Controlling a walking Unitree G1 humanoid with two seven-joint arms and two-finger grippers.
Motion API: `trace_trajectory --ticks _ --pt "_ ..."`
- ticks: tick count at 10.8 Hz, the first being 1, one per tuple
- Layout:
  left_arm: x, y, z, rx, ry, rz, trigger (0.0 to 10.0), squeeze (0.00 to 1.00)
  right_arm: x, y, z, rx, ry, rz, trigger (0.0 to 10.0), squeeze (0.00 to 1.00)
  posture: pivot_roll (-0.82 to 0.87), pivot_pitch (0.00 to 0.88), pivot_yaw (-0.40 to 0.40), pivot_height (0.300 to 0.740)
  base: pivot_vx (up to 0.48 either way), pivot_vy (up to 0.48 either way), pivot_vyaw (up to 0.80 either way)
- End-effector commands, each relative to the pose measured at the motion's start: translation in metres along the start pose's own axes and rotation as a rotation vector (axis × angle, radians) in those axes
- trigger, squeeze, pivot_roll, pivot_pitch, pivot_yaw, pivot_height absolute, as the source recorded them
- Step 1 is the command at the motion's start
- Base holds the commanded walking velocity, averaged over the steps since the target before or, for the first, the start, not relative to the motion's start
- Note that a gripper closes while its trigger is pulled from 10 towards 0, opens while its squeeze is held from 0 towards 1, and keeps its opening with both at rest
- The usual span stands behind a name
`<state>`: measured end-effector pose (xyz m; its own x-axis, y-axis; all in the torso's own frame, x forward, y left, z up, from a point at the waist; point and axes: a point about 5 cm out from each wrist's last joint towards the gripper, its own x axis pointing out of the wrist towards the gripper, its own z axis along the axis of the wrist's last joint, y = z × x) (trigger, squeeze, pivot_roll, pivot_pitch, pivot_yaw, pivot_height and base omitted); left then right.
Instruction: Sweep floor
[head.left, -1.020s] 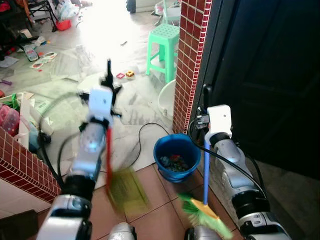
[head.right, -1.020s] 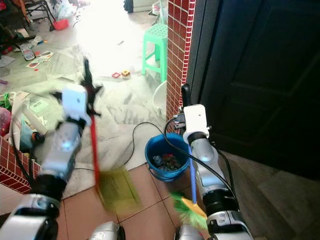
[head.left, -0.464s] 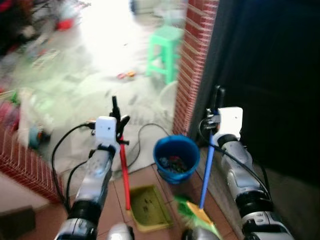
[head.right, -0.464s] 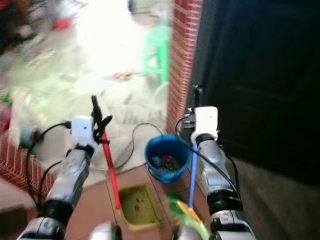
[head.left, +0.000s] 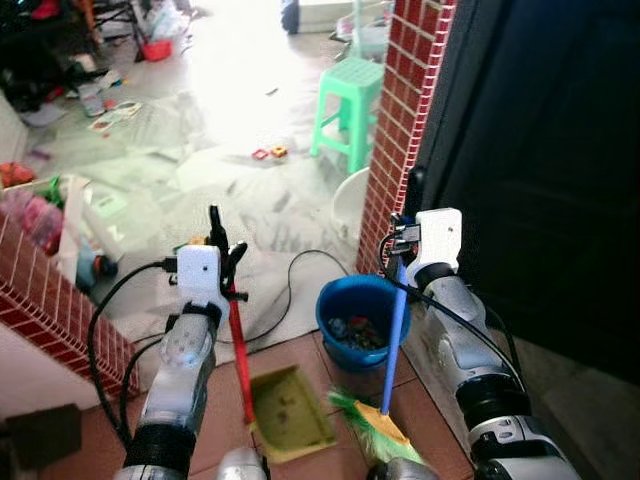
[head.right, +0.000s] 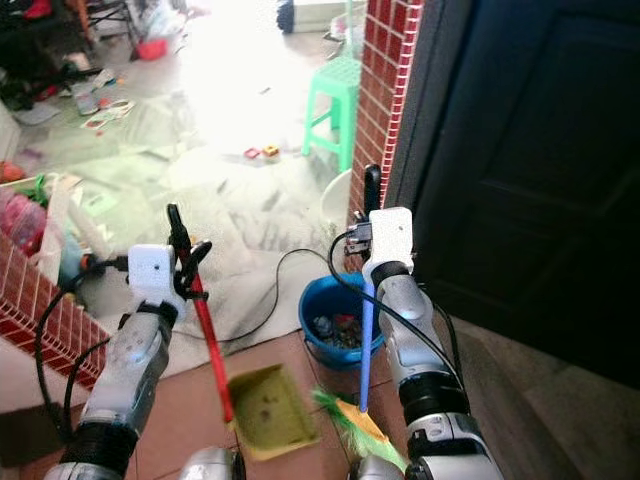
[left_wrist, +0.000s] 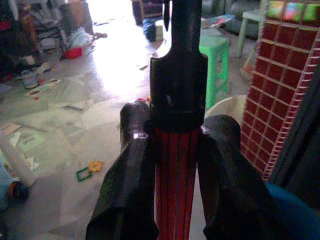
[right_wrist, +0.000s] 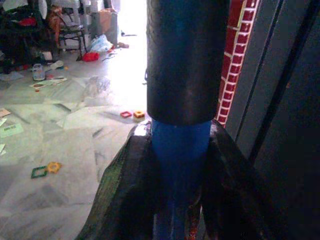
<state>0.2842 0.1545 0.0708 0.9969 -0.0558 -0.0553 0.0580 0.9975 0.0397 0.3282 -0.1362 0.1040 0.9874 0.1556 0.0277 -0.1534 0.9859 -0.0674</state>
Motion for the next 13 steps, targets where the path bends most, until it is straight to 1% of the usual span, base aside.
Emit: trace_trajectory --ticks 1,2,3,4,5,7,10,13 --pt "0.0 0.0 0.01 -0.018 -0.046 0.006 10.0 0.0 0.002 -0.001 0.014 -0.004 -0.063 0.002 10.0 0.0 -0.01 0.0 0.012 0.74 0.0 0.0 0.0" --pt "-0.003 -0.006 0.006 -0.023 -0.022 -0.029 10.0 0.0 -0.002 -0.002 0.008 -0.003 -0.046 -0.006 10.0 0.0 0.0 0.0 0.007 0.74 0.0 0.0 0.0" --pt "-0.004 -0.01 0.006 -0.02 -0.02 -0.055 10.0 0.0 -0.003 -0.004 0.008 0.004 -0.062 -0.031 10.0 0.0 0.0 0.0 0.018 0.74 0.0 0.0 0.0" --pt "-0.004 -0.011 0.006 -0.024 -0.013 -0.061 10.0 0.0 -0.003 -0.005 0.013 -0.006 -0.093 -0.044 10.0 0.0 -0.01 0.0 0.029 0.74 0.0 0.0 0.0" --pt "-0.005 -0.012 0.005 -0.022 -0.003 -0.077 10.0 0.0 -0.002 -0.007 0.008 0.003 -0.075 -0.068 10.0 0.0 -0.01 0.0 0.043 0.74 0.0 0.0 0.0" --pt "-0.004 -0.011 0.008 -0.025 -0.002 -0.086 10.0 0.0 -0.002 -0.01 0.005 0.014 -0.055 -0.083 10.0 0.0 -0.02 0.0 0.045 0.74 -0.266 0.0 0.0" --pt "-0.001 -0.011 0.011 -0.041 -0.007 -0.073 10.0 0.0 0.001 -0.011 0.007 0.008 -0.062 -0.081 10.0 0.0 -0.02 0.0 0.042 0.74 -0.269 0.0 0.0" --pt "0.003 -0.011 0.013 -0.037 -0.01 -0.078 10.0 0.0 0.003 -0.013 0.009 0.007 -0.073 -0.087 10.0 0.0 -0.03 0.0 0.046 0.74 -0.269 0.0 0.0"
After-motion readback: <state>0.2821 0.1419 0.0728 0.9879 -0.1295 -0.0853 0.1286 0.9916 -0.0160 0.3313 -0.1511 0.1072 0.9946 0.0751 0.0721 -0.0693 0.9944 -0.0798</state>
